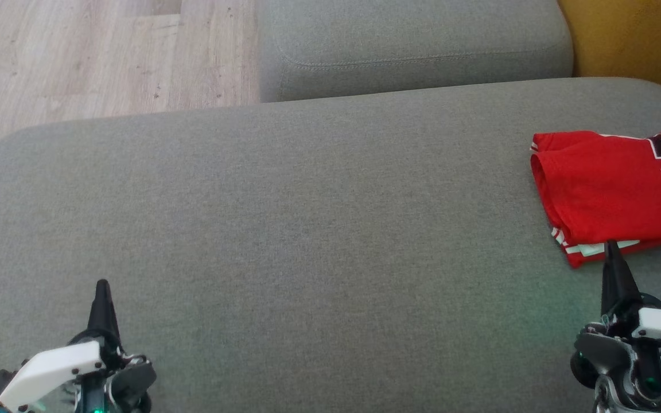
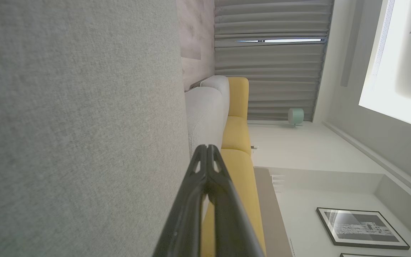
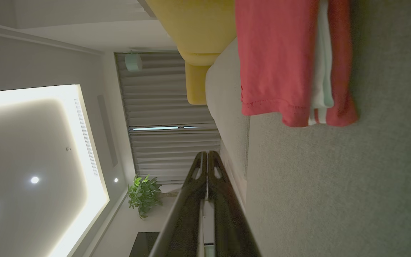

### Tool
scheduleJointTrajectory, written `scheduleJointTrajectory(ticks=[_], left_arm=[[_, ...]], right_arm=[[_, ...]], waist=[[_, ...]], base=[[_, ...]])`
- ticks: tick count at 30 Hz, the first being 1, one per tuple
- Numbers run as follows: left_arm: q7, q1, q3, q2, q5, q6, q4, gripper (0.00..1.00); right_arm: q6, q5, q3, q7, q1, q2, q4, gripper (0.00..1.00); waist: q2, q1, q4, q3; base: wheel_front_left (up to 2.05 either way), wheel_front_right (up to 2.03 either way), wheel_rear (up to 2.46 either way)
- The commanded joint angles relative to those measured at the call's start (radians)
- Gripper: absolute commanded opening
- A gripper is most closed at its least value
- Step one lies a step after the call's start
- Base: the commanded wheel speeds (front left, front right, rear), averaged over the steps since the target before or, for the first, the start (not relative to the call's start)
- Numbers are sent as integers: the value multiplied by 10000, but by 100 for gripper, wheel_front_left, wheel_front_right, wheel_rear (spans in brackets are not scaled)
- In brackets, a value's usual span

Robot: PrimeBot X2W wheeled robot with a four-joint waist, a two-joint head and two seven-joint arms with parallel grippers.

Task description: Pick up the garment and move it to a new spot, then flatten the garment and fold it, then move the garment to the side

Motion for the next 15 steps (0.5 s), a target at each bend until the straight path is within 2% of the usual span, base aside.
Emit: scheduleJointTrajectory(ticks=[1,15], left_arm=[[46,-506,355,65,124,-65,-280,0],[67,-509,381,46,146,-65,-279,0]], right_arm=[[-7,-46,204,56,-481,-76,-313,0],[-7,-58,189,68,-482,-66,-312,0]], waist=[[0,0,0,0],[0,0,0,0]], base=[[0,0,0],[0,0,0]])
